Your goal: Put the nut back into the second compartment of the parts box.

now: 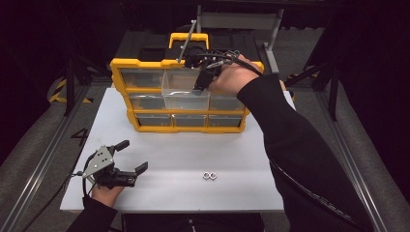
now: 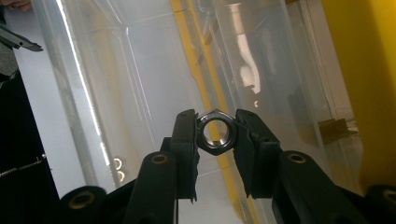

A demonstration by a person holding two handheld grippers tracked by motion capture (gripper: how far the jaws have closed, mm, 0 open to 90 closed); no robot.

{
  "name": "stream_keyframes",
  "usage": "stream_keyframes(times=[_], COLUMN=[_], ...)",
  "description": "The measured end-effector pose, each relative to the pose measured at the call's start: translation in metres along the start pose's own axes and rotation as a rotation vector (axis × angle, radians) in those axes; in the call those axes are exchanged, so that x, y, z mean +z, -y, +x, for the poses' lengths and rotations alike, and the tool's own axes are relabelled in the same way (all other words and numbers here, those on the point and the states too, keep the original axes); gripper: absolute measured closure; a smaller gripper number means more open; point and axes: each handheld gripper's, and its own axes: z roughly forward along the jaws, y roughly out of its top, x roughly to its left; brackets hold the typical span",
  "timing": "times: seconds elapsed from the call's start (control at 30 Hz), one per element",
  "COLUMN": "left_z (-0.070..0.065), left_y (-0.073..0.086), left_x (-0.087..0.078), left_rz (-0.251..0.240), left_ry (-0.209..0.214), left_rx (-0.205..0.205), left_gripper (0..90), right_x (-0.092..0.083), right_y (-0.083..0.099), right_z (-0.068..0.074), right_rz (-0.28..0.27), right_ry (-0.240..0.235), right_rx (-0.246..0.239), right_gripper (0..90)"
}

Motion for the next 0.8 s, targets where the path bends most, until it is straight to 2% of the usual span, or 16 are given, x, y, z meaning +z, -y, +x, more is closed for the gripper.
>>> stream_keyframes(times=[0.1, 0.3, 0.8], left_z=[0.0001, -0.0001, 0.0003], left_y=[0.0000, 0.0002, 0.0003], left_x=[0.0002, 0.0005, 0.0000], left_rz=[0.004, -0.001, 0.006], left_ry=[0.002, -0.003, -0.003], left_rx=[0.000, -0.001, 0.001], left_gripper=[0.4, 0.4, 0.4], right_x=[0.0017, 0.0061, 0.0044], right_y=[-0.0015, -0.0046, -0.0034], right_z=[-0.0007, -0.0060, -0.0053], right_rz=[-0.001, 0.040, 0.021], right_ry=[-0.011, -0.041, -0.044], right_rx=[0.001, 0.010, -0.010], right_gripper=[69.4, 69.6, 67.6])
